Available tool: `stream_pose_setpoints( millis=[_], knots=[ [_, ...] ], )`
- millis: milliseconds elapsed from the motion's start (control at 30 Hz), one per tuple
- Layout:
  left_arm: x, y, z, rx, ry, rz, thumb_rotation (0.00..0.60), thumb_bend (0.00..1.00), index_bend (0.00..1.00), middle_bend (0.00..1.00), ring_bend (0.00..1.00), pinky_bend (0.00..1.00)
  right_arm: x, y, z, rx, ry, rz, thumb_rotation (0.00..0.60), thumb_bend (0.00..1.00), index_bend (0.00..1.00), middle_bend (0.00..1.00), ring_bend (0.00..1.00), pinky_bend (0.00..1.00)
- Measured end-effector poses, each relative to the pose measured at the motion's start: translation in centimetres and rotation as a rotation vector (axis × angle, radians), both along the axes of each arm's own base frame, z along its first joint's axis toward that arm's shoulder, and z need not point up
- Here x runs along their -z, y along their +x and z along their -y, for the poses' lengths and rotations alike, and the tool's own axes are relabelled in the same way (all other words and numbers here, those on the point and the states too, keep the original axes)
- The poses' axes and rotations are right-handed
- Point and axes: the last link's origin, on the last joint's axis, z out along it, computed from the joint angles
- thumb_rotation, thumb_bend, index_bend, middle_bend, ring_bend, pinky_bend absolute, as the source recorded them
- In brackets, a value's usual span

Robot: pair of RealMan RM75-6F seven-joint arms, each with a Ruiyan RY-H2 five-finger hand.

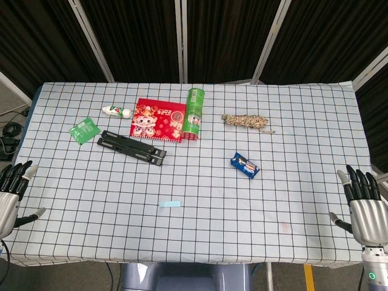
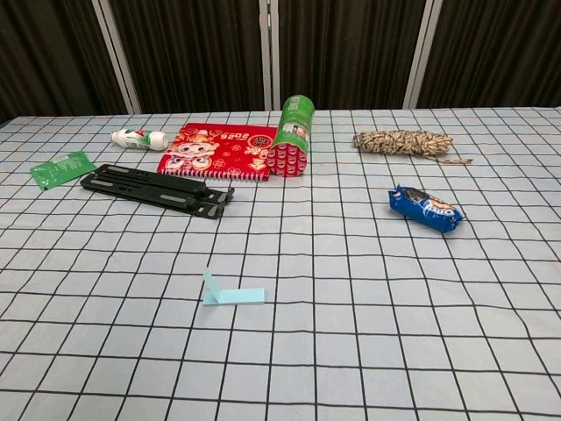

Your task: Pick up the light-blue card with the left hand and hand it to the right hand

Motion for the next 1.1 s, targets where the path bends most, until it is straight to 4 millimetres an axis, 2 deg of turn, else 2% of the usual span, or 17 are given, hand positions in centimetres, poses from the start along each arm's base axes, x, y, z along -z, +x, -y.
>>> stream_pose_setpoints(
  millis=[333,500,700,967,1100],
  knots=[
    [1.4,0.6,-0.3,0.044,-0.077,0.005,0.6,0.0,0.02,0.0,0.0,0.0,0.0,-0.1,0.2,0.022,0.006,0.002,0.6,0.0,0.0,0.0,0.0,0.0],
    [3.8,2.5,-1.9,0.197,-0.176,-0.031,0.6,0.01,0.16,0.0,0.0,0.0,0.0,-0.6,0.6,0.056,0.009,-0.007,0.6,0.0,0.0,0.0,0.0,0.0],
    [6.7,5.3,-4.5,0.395,-0.281,-0.123,0.6,0.16,0.33,0.0,0.0,0.0,-0.3,-1.2,1.1,0.098,0.008,-0.023,0.6,0.0,0.0,0.0,0.0,0.0],
    [12.1,9.0,-8.4,0.568,-0.427,-0.293,0.6,0.3,0.36,0.0,0.0,0.0,-0.8,-2.1,1.6,0.146,-0.025,-0.041,0.6,0.0,0.0,0.0,0.0,0.0],
    [14.6,10.1,-9.3,0.593,-0.476,-0.3,0.6,0.34,0.36,0.0,0.0,0.0,-0.9,-2.4,1.6,0.164,-0.031,-0.043,0.6,0.0,0.0,0.0,0.0,0.0]
  ],
)
